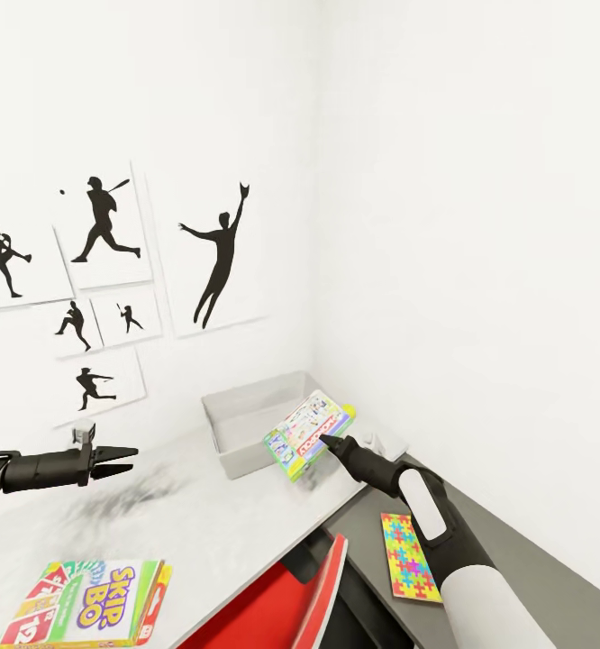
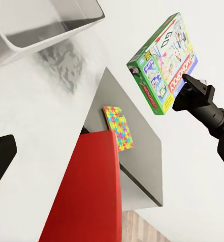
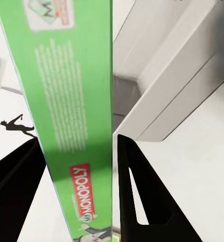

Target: Put all the toys in the child's room - the three board games (two on the bed and one on the table), the two jigsaw puzzles on the table, and the tennis ball on the table - inside the toy box on the table in the child's room.

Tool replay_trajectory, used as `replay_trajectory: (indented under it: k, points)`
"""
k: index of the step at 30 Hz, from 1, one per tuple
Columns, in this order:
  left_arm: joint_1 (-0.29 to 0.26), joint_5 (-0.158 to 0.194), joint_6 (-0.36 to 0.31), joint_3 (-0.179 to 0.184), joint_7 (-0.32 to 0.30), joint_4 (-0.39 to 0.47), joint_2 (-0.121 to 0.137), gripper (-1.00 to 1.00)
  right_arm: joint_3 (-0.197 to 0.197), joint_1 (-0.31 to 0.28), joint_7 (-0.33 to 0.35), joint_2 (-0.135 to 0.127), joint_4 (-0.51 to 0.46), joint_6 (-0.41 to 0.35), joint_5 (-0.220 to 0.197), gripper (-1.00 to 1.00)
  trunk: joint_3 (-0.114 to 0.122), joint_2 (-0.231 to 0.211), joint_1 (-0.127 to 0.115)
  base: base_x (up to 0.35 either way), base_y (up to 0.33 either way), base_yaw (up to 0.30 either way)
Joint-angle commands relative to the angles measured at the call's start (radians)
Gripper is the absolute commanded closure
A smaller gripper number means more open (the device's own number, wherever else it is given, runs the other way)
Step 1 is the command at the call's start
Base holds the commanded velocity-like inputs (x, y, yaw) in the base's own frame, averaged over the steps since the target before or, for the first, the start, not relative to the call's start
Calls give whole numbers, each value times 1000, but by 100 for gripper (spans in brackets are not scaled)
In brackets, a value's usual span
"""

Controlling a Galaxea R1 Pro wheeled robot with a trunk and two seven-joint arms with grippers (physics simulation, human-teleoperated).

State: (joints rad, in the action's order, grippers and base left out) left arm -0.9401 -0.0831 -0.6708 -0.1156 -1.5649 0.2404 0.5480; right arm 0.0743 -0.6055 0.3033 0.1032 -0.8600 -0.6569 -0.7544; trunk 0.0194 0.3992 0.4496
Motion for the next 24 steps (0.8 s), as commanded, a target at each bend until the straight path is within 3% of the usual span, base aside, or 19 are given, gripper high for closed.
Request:
replay_trajectory:
  k: [1, 24]
  points:
    - [0, -9, -10, -6, -6, 0, 0, -100, 5, 0, 3, 1, 0, -7, 0, 100, 0, 1, 0, 0, 0, 0]
    - [0, -7, -10, -7, -6, 0, -4, -100, 12, -8, -26, 3, 24, 29, 0, 100, 0, 1, 0, 0, 0, 0]
